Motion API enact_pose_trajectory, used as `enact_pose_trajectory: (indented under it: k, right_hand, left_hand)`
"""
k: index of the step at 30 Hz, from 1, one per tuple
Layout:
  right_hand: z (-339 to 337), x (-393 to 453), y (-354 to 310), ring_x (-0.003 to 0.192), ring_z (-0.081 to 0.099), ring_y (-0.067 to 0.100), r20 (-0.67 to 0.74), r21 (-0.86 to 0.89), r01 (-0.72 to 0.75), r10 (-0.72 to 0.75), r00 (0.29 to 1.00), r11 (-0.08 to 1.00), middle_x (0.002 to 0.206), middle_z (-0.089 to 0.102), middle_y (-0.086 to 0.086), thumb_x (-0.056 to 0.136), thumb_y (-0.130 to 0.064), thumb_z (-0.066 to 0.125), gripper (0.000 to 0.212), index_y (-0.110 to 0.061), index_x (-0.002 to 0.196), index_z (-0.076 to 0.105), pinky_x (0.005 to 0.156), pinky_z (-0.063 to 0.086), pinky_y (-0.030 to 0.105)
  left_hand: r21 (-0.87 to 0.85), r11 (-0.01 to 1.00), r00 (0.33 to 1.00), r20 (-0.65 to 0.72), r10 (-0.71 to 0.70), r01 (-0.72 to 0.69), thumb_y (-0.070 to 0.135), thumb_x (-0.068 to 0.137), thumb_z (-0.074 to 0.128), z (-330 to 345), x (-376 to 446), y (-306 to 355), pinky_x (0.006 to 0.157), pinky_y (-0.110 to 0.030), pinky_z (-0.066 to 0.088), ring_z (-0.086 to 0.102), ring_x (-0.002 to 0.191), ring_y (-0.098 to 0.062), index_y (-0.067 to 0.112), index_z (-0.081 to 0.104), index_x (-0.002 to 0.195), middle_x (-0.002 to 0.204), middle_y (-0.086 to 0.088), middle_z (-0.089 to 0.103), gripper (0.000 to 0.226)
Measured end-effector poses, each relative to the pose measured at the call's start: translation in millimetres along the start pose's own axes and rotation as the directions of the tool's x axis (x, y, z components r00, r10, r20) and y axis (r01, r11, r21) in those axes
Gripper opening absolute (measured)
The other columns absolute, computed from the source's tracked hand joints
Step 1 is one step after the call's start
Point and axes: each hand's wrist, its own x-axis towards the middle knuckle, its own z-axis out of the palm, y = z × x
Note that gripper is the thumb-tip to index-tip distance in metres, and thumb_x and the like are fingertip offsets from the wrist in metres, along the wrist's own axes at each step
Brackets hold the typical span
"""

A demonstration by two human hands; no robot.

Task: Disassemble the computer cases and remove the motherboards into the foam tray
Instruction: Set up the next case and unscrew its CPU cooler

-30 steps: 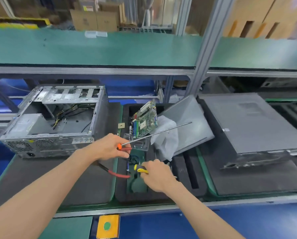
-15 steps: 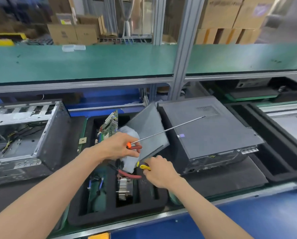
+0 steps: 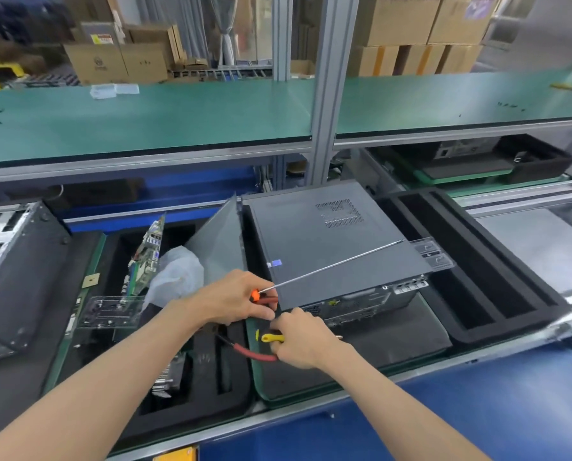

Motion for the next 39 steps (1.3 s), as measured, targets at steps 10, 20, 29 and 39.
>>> enact_pose_trajectory:
  k: [10,20,29,39]
  right_hand:
    - [1,-7,10,0.099,0.059,0.041,-0.031,-0.025,-0.033,0.033,0.999,0.999,0.108,0.061,0.014,0.084,-0.036,0.053,0.030,-0.022,0.109,0.063,0.074,0.039,0.041]
    - [6,0,35,0.080,0.069,0.034,-0.447,-0.241,-0.277,0.146,0.882,0.930,0.086,0.071,0.006,0.079,-0.017,0.061,0.059,-0.009,0.135,0.045,0.058,0.034,0.037]
    - [-3,23,3,0.030,0.049,0.020,-0.342,-0.420,-0.144,-0.009,0.940,0.896,0.036,0.047,-0.003,0.033,-0.024,0.089,0.074,-0.010,0.105,0.078,0.045,0.017,0.023]
    - [5,59,-61,0.034,0.052,0.017,-0.275,-0.440,-0.018,-0.115,0.954,0.898,0.037,0.049,-0.004,0.034,-0.022,0.088,0.068,-0.005,0.100,0.079,0.048,0.018,0.021]
  left_hand:
    - [0.019,1.000,1.000,0.013,-0.012,0.012,0.040,0.083,0.077,12,-3,6,0.069,-0.027,0.048,0.060,0.073,-0.010,0.028,0.070,0.088,0.076,0.009,0.068,0.015]
    - [0.309,0.909,0.960,-0.125,-0.252,0.279,0.038,0.074,0.074,30,-9,-15,0.064,-0.036,0.043,0.059,0.080,-0.023,0.052,0.037,0.122,0.080,0.008,0.050,0.062]
    - [0.416,0.827,0.922,-0.095,-0.375,0.379,0.035,0.071,0.068,13,-32,-54,0.066,-0.034,0.042,0.064,0.099,-0.025,0.060,0.025,0.146,0.100,0.002,0.063,0.090]
    - [0.412,0.764,0.865,-0.157,-0.476,0.496,0.030,0.075,0.068,-13,-82,-100,0.072,-0.035,0.049,0.065,0.100,-0.023,0.066,0.025,0.142,0.101,0.003,0.064,0.088]
